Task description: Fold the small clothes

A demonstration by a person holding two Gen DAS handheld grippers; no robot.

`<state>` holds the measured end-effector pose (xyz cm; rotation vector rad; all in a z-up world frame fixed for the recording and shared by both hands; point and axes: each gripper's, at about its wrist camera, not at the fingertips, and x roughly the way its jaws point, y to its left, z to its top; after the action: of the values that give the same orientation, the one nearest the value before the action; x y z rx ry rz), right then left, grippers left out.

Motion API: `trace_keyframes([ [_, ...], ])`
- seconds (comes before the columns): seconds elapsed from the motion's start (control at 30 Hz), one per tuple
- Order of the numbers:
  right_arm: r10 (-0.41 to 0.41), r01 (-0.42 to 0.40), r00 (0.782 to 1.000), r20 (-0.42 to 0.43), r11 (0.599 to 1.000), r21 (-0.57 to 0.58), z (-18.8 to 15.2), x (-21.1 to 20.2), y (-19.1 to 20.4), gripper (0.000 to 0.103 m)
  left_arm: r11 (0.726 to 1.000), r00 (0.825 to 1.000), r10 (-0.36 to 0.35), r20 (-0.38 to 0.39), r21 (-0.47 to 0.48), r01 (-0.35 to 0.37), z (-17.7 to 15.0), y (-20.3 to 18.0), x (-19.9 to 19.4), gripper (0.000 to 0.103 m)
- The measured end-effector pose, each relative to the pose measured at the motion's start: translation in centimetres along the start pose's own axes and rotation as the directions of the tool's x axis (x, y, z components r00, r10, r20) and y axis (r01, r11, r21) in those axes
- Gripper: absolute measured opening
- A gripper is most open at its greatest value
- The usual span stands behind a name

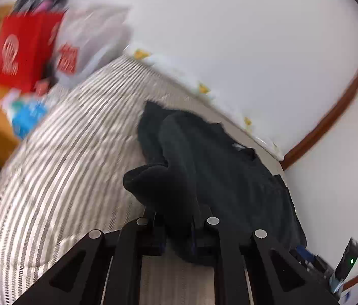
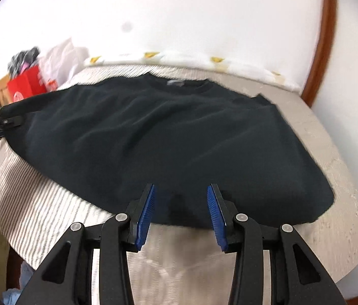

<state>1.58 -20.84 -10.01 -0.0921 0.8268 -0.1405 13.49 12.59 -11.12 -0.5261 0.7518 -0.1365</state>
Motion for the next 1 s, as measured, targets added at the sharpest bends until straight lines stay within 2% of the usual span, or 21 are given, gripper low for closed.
trace_keyframes([
  [0.07,-0.006,0.006,1.0,0.001,0.999,0.045,0.3,0.2,-2.1,0.041,0.999,1.0,-0.018,0.01,0.048,0.018,0.6,-2.2,-0.4,0.012],
  [0.17,-0.01,0.01,1.0,0.006,0.995,0.097,0.8,0.3,-4.6,0.041,0.99,0.996,-0.087,0.003,0.107,0.087,1.5,-6.0,-0.3,0.011],
  [0.27,-0.033,0.029,0.999,0.028,0.993,0.11,1.4,0.0,-6.5,0.041,0.971,0.988,-0.151,-0.017,0.184,0.151,1.8,-10.3,0.2,0.011],
  [0.43,-0.031,0.025,0.997,0.067,0.995,0.096,2.5,-0.8,-9.2,0.041,0.936,0.968,-0.218,-0.122,0.254,0.243,-0.1,-16.5,3.1,0.011],
  [0.57,-0.005,-0.003,0.998,0.065,0.994,0.109,2.5,-1.7,-11.2,0.041,0.923,0.954,-0.204,-0.22,0.282,0.262,-3.0,-19.6,6.3,0.011],
  [0.63,0.034,-0.04,0.998,0.058,0.993,0.111,2.2,-1.7,-11.9,0.041,0.918,0.946,-0.174,-0.273,0.304,0.256,-4.4,-20.9,8.0,0.011],
  [0.73,0.037,-0.042,0.998,0.05,0.995,0.096,1.9,-1.7,-12.1,0.042,0.915,0.942,-0.127,-0.31,0.329,0.232,-5.5,-21.9,9.5,0.012],
  [0.83,0.039,-0.043,0.999,0.037,0.994,0.104,1.8,-1.7,-12.2,0.043,0.918,0.936,-0.107,-0.335,0.328,0.223,-5.7,-22.3,10.3,0.013],
  [0.9,0.076,-0.079,0.997,0.03,0.99,0.12,1.8,-1.9,-12.3,0.043,0.919,0.928,-0.109,-0.358,0.319,0.231,-5.5,-22.3,10.4,0.019],
  [0.97,0.108,-0.111,0.994,0.028,0.984,0.139,2.1,-1.7,-12.1,0.047,0.906,0.919,-0.104,-0.379,0.344,0.245,-5.6,-22.3,9.8,0.021],
  [1.0,0.116,-0.119,0.993,0.026,0.982,0.144,2.2,-1.6,-11.8,0.049,0.897,0.923,-0.099,-0.371,0.37,0.244,-5.8,-22.1,8.9,0.023],
])
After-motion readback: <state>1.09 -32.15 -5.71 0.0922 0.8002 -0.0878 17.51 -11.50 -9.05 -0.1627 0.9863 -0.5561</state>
